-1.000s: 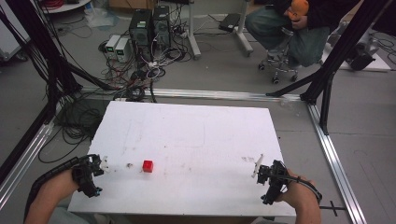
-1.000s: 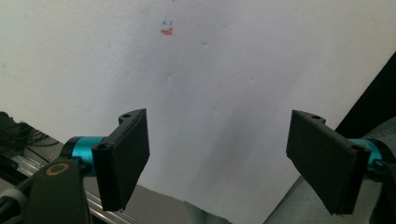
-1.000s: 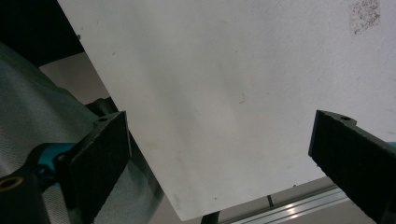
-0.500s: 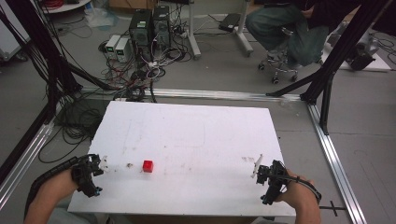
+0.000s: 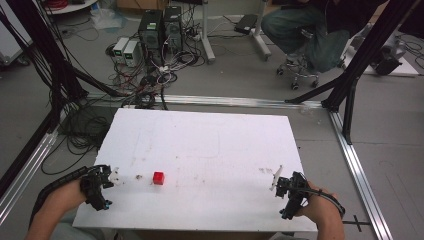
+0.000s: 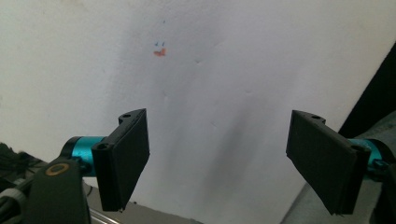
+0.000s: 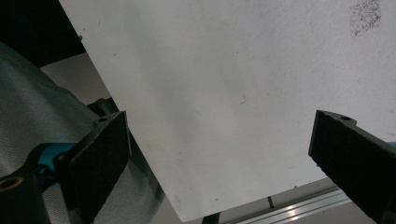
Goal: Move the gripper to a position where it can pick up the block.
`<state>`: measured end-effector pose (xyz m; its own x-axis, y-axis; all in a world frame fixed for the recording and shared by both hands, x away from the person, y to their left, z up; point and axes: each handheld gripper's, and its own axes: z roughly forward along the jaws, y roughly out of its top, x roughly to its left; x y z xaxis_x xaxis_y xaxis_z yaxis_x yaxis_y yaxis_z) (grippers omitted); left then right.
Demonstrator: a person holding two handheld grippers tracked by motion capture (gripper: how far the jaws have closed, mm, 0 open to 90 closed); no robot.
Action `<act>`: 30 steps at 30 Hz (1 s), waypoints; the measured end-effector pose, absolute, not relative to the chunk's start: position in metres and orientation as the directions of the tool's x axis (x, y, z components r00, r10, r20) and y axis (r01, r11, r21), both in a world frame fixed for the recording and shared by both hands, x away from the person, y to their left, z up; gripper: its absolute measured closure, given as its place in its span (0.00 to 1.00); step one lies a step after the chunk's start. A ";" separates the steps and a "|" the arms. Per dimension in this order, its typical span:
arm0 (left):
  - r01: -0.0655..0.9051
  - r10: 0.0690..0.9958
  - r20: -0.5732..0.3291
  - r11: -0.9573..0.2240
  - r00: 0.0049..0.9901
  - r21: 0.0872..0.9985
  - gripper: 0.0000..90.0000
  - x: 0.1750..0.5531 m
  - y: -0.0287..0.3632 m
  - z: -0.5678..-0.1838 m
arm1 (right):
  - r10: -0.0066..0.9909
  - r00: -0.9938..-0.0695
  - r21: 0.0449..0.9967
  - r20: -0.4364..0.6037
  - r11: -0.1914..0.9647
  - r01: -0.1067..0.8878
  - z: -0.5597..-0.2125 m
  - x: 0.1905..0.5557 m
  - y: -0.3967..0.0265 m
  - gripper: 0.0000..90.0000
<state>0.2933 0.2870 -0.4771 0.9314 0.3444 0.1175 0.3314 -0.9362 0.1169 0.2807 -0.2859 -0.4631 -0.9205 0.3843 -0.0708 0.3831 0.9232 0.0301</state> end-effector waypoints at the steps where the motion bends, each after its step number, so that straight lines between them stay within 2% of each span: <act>1: 0.315 0.328 0.127 -0.943 0.936 0.111 0.24 0.296 0.284 -0.479 | 0.391 -0.917 0.029 -0.072 0.920 0.390 -0.463 0.280 -0.285 0.05; 10: 0.228 0.237 0.138 -0.970 0.962 0.081 0.24 0.309 0.266 -0.481 | 0.388 -0.919 0.033 -0.069 0.922 0.387 -0.463 0.280 -0.285 0.05; 20: 0.182 0.189 0.134 -0.981 0.973 0.066 0.24 0.321 0.246 -0.478 | 0.385 -0.921 0.037 -0.068 0.923 0.383 -0.463 0.281 -0.286 0.05; 25: 0.120 0.126 0.138 -0.991 0.982 0.053 0.24 0.330 0.234 -0.473 | 0.382 -0.922 0.040 -0.068 0.924 0.380 -0.462 0.280 -0.287 0.05; 30: 0.098 0.103 0.133 -0.994 0.986 0.044 0.24 0.337 0.227 -0.472 | 0.386 -0.920 0.041 -0.068 0.922 0.385 -0.462 0.280 -0.286 0.05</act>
<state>0.3367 0.2265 -0.4719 0.9858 0.1027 0.1330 0.0977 -0.9942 0.0441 0.2802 -0.2862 -0.4618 -0.9198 0.3865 -0.0679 0.3845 0.9222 0.0407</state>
